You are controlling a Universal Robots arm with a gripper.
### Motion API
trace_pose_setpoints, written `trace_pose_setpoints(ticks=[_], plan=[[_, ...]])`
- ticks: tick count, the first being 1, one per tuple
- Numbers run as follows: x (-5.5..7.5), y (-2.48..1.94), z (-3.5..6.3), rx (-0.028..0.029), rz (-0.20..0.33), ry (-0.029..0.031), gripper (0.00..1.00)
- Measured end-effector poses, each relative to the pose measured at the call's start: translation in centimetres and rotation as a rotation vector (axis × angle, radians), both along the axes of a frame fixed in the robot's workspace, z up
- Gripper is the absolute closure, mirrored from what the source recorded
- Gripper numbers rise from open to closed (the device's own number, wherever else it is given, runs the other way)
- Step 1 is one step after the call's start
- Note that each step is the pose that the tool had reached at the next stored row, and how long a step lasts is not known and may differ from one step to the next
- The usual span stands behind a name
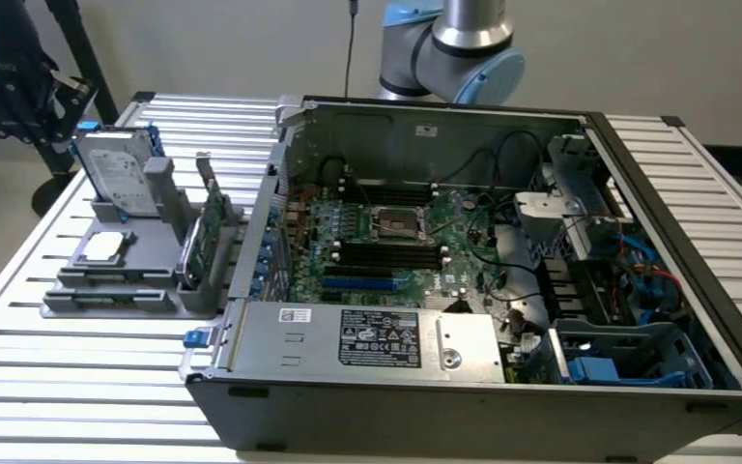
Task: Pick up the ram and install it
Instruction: 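Reach for the ram, then pick up the ram and move it above insertion slot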
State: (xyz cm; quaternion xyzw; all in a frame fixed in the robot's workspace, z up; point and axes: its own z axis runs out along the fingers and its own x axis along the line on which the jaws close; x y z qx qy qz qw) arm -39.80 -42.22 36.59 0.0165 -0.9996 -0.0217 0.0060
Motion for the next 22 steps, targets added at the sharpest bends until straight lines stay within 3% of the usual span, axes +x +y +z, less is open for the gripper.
trace_pose_setpoints(ticks=[14, 18, 22], plan=[[0.0, -0.05, -0.03, 0.0000, 0.001, -0.0003, 0.89], [0.0, -0.55, -0.12, 0.0000, 0.001, -0.0003, 0.89], [0.0, -1.52, -0.54, -0.0004, 0.001, -0.0003, 0.89]])
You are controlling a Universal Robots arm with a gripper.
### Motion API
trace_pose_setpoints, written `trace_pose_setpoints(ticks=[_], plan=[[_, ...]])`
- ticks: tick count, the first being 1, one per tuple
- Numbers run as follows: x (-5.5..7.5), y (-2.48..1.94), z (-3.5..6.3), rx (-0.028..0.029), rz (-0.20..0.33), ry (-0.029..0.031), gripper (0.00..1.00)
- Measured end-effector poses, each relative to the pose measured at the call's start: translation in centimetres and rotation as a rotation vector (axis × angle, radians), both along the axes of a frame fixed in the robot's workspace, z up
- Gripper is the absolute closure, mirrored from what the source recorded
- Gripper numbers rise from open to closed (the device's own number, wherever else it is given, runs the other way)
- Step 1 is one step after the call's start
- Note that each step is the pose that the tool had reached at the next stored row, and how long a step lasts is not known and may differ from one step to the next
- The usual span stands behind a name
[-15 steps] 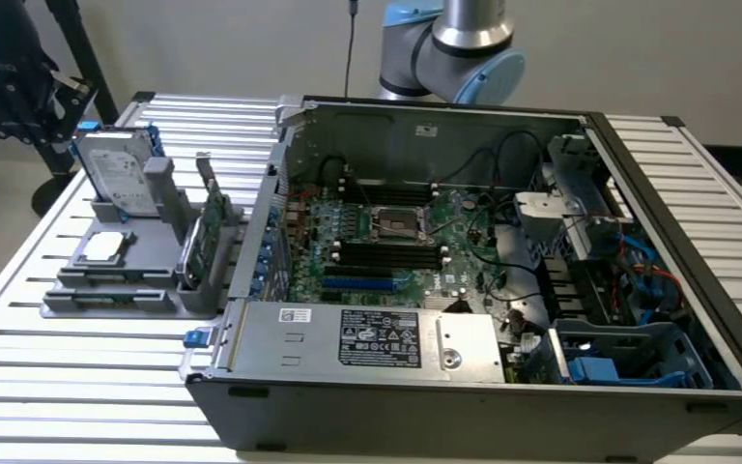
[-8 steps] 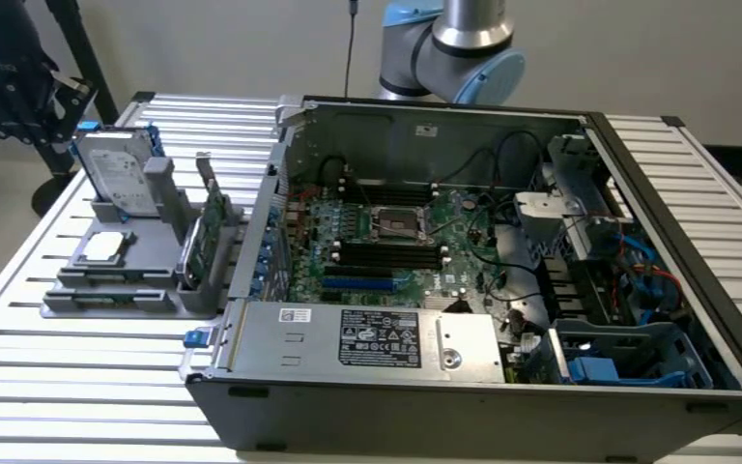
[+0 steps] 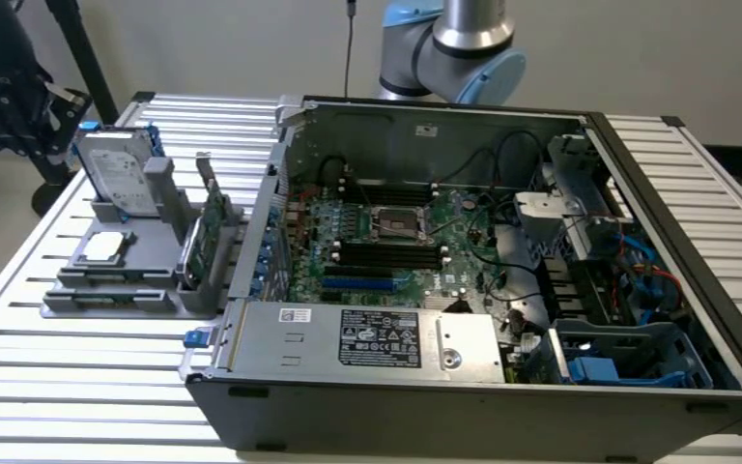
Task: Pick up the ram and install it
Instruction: 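Pick up the ram and move it above insertion slot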
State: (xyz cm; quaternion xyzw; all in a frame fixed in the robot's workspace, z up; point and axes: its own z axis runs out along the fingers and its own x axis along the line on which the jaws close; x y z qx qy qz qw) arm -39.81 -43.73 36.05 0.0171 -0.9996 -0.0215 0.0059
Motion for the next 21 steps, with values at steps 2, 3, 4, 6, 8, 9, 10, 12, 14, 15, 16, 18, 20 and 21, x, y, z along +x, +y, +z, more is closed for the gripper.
trace_pose_setpoints(ticks=[2, 3, 4, 6, 8, 9, 10, 12, 14, 15, 16, 18, 20, 21], plan=[[0.0, -0.26, -0.18, -0.0015, 0.004, 0.0000, 0.89], [0.0, -0.27, -0.26, -0.0025, 0.012, 0.0004, 0.89], [0.0, -0.27, -0.33, -0.0032, 0.027, 0.0005, 0.89], [0.0, -0.27, -0.48, -0.0037, 0.062, 0.0002, 0.89], [0.0, -0.27, -0.61, -0.0038, 0.099, 0.0003, 0.89], [0.0, -0.27, -0.67, -0.0038, 0.117, 0.0003, 0.89], [0.0, -0.27, -0.73, -0.0038, 0.135, 0.0003, 0.89], [0.0, -0.27, -0.88, -0.0038, 0.172, 0.0006, 0.89], [0.0, -0.27, -1.03, -0.0038, 0.208, 0.0009, 0.89], [0.0, -0.27, -1.10, -0.0038, 0.226, 0.0011, 0.89], [0.0, -0.27, -1.17, -0.0038, 0.244, 0.0012, 0.89], [0.0, -0.27, -1.32, -0.0038, 0.281, 0.0012, 0.89], [0.0, -0.27, -1.47, -0.0038, 0.317, 0.0013, 0.89], [0.0, -0.27, -1.54, -0.0038, 0.335, 0.0013, 0.89]])
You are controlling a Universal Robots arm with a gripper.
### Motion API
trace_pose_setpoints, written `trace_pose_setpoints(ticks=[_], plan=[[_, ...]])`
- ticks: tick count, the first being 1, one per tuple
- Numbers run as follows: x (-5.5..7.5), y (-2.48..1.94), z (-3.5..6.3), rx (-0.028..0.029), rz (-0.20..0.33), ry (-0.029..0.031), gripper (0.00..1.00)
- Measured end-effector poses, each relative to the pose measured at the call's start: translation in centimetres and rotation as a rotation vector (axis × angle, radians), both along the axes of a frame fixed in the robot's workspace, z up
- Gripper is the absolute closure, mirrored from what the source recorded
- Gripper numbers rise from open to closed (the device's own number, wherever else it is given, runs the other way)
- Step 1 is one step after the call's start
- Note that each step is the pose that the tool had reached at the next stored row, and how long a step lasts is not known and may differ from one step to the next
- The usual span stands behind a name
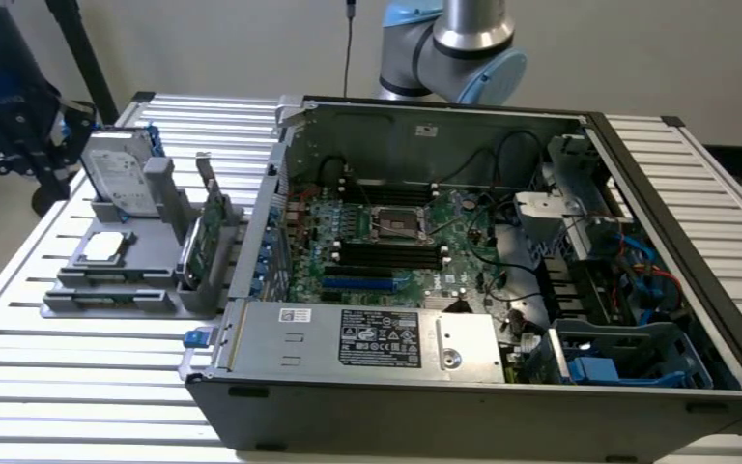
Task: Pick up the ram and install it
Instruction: 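Pick up the ram and move it above insertion slot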
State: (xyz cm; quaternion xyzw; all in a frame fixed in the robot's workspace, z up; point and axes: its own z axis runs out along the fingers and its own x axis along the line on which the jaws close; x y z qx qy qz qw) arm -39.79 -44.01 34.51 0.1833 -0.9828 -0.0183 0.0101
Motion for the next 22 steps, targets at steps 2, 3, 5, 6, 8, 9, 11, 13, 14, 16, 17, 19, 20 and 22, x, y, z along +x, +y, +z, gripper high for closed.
trace_pose_setpoints(ticks=[2, 3, 5, 6, 8, 9, 11, 13, 14, 16, 17, 19, 20, 22], plan=[[0.0, 0.00, -0.15, 0.0001, 0.036, 0.0000, 0.89], [0.0, 0.00, -0.22, 0.0000, 0.055, 0.0000, 0.89], [0.0, 0.00, -0.38, 0.0000, 0.092, 0.0001, 0.89], [0.0, 0.00, -0.45, 0.0001, 0.110, 0.0000, 0.89], [0.0, 0.00, -0.61, 0.0001, 0.146, 0.0000, 0.89], [0.0, 0.00, -0.68, 0.0001, 0.164, 0.0000, 0.89], [0.0, 0.00, -0.83, 0.0000, 0.200, 0.0000, 0.89], [0.0, 0.00, -0.99, 0.0000, 0.237, 0.0001, 0.89], [0.0, 0.00, -1.06, 0.0001, 0.255, 0.0001, 0.89], [0.0, 0.00, -1.22, 0.0000, 0.291, 0.0000, 0.89], [0.0, 0.00, -1.29, 0.0000, 0.309, 0.0001, 0.89], [0.0, 0.00, -1.46, 0.0001, 0.346, 0.0000, 0.89], [0.0, 0.00, -1.54, 0.0001, 0.365, 0.0000, 0.89], [0.0, 0.00, -1.69, 0.0000, 0.401, 0.0001, 0.89]])
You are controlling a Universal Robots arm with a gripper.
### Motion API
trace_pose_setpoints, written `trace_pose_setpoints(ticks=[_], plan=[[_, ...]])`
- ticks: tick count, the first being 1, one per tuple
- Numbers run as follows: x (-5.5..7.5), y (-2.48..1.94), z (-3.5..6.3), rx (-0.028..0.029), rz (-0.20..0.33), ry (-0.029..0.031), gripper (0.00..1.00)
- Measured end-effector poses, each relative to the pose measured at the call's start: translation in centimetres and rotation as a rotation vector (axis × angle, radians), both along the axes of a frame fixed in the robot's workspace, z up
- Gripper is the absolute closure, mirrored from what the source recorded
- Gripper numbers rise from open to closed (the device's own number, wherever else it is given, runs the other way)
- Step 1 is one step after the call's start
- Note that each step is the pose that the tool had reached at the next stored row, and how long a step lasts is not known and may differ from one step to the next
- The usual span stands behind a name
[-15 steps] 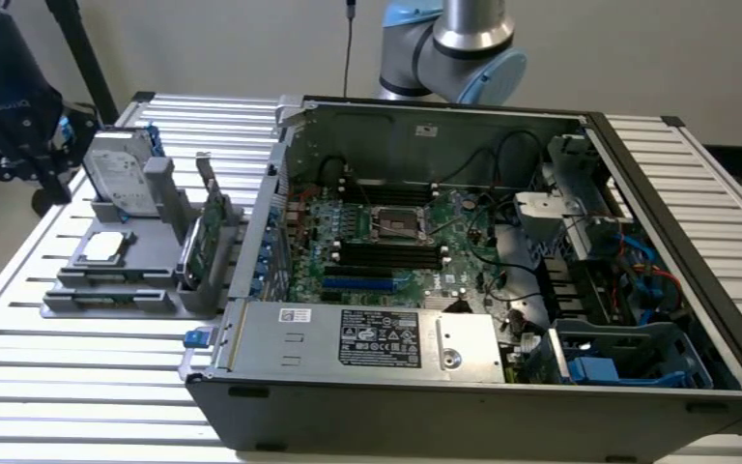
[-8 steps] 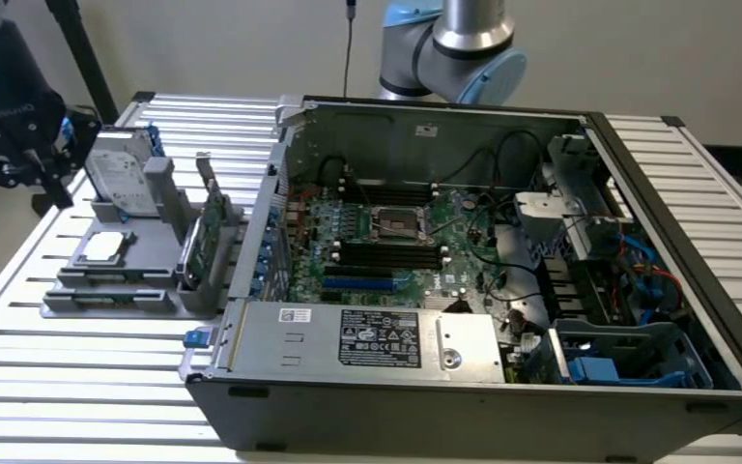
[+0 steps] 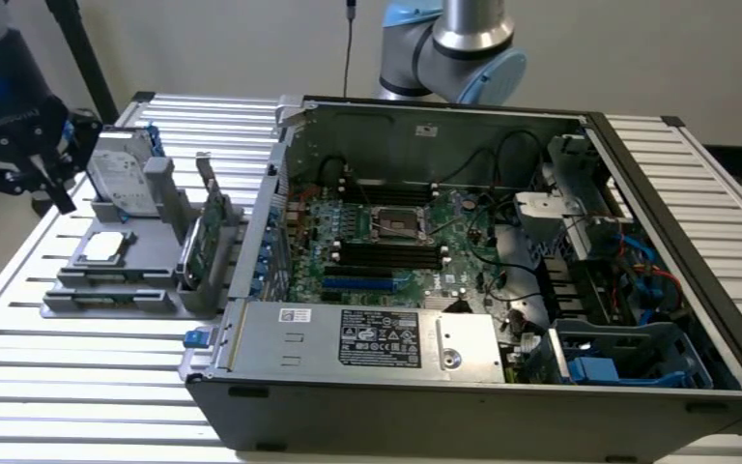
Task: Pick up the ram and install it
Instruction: 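Pick up the ram and move it above insertion slot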
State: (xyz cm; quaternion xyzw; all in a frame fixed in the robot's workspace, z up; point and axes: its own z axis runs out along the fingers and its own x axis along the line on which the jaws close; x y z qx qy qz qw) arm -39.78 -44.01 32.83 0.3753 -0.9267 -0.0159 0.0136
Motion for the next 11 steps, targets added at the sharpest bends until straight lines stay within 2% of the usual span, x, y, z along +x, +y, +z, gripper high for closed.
trace_pose_setpoints(ticks=[11], plan=[[0.00, 0.00, -0.87, 0.0000, 0.200, -0.0001, 0.89]])
